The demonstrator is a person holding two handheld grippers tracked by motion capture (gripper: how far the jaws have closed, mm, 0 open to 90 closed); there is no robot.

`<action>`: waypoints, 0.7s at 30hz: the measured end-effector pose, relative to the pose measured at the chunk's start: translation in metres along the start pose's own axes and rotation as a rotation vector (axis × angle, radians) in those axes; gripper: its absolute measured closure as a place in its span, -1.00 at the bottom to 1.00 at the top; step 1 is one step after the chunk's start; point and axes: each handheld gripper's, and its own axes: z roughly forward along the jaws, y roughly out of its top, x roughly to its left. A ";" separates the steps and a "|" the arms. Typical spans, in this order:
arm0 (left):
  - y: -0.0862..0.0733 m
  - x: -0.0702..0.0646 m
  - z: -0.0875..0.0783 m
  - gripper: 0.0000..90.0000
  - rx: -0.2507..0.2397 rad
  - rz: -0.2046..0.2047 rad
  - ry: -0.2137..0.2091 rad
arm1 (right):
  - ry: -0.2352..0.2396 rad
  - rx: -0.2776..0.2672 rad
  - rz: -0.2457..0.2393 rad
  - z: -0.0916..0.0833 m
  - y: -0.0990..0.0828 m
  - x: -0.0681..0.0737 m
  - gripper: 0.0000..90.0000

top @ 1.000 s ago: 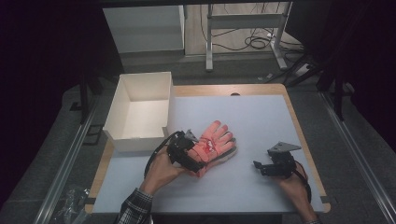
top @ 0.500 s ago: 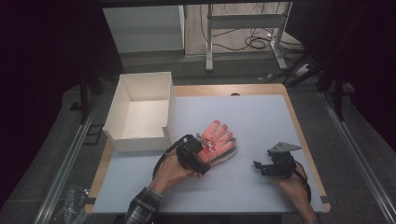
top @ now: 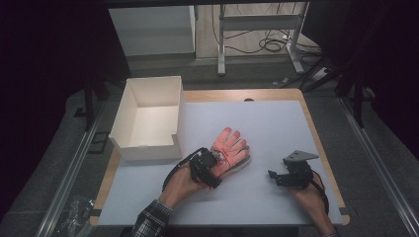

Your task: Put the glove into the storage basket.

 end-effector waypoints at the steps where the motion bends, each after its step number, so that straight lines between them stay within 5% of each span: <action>1: 0.001 -0.001 -0.002 -0.32 0.004 0.005 0.003 | 0.000 0.000 -0.001 0.000 0.000 0.000 -0.52; 7: 0.003 0.001 -0.008 -0.16 -0.004 0.017 -0.012 | 0.000 0.000 0.000 0.000 0.000 0.000 -0.52; 21: 0.022 0.017 -0.038 -0.15 -0.073 -0.080 0.006 | 0.000 -0.001 0.001 0.000 0.000 0.000 -0.52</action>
